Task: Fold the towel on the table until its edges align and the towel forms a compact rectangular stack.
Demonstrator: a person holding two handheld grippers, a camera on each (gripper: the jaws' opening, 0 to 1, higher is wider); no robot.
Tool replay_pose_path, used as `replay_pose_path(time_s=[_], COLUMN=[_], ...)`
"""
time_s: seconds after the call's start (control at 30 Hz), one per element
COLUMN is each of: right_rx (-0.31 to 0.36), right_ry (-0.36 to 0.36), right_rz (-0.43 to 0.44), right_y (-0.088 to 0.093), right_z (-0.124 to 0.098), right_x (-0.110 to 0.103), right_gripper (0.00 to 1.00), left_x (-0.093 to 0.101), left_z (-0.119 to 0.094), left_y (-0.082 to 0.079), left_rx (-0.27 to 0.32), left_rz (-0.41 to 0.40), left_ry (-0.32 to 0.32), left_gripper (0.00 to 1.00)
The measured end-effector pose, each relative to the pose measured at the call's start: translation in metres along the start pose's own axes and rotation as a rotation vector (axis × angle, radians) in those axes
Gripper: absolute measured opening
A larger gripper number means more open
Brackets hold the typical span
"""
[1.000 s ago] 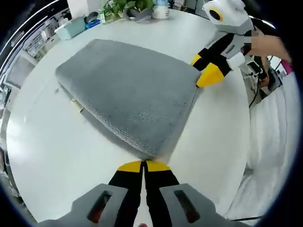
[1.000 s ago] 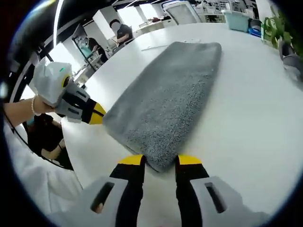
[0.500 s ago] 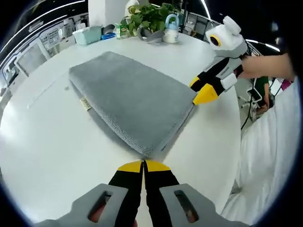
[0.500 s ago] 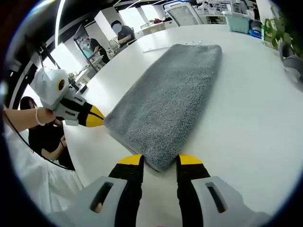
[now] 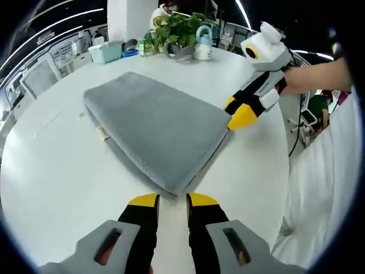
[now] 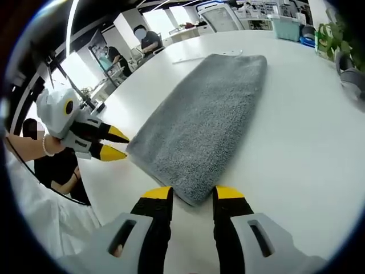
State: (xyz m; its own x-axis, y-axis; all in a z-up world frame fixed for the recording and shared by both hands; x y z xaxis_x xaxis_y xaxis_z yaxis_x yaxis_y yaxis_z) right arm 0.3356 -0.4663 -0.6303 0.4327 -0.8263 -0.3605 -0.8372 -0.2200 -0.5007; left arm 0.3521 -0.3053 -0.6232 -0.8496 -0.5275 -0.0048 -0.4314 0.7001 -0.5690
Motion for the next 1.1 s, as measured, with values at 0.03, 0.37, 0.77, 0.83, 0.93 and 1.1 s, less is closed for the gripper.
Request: replay_pose_path(time_s=[0.03, 0.37, 0.77, 0.83, 0.93, 1.1], right_rx=[-0.001, -0.009, -0.081, -0.078, -0.075, -0.074], right_ry=[0.000, 0.010, 0.015, 0.000, 0.002, 0.003], right_rz=[0.001, -0.009, -0.060, -0.065, -0.057, -0.071], right_y=[0.000, 0.000, 0.008, 0.008, 0.007, 0.008], right_z=[0.000, -0.001, 0.007, 0.006, 0.004, 0.001], right_x=[0.000, 0.000, -0.001, -0.007, -0.008, -0.008], right_gripper=[0.26, 0.25, 0.28, 0.25, 0.23, 0.23], left_x=[0.000, -0.001, 0.002, 0.001, 0.001, 0.000], left_z=[0.000, 0.008, 0.014, 0.016, 0.017, 0.018], left_y=[-0.001, -0.003, 0.001, 0.002, 0.002, 0.001], left_rx=[-0.003, -0.008, -0.031, -0.044, -0.054, -0.061], left_rz=[0.003, 0.109, 0.095, 0.093, 0.103, 0.115], left_ry=[0.004, -0.012, 0.001, -0.003, -0.010, -0.017], left_gripper=[0.22, 0.23, 0.23, 0.23, 0.23, 0.22])
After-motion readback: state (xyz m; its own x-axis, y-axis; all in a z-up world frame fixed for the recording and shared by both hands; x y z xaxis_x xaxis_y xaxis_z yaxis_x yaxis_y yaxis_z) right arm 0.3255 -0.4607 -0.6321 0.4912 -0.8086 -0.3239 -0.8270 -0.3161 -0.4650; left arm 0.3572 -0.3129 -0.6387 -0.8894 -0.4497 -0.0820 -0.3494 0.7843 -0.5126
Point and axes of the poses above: the point that each gripper's makers call its tool centre point, and the gripper's own axes: z roughly forward along the fingers, x roughly to its right, y roughly out of its underside, the point moved 2 cm from there along -z, roughly backward along the fingers, and after that the axes turned 5 degrees about -x, right-handed, at the moved point
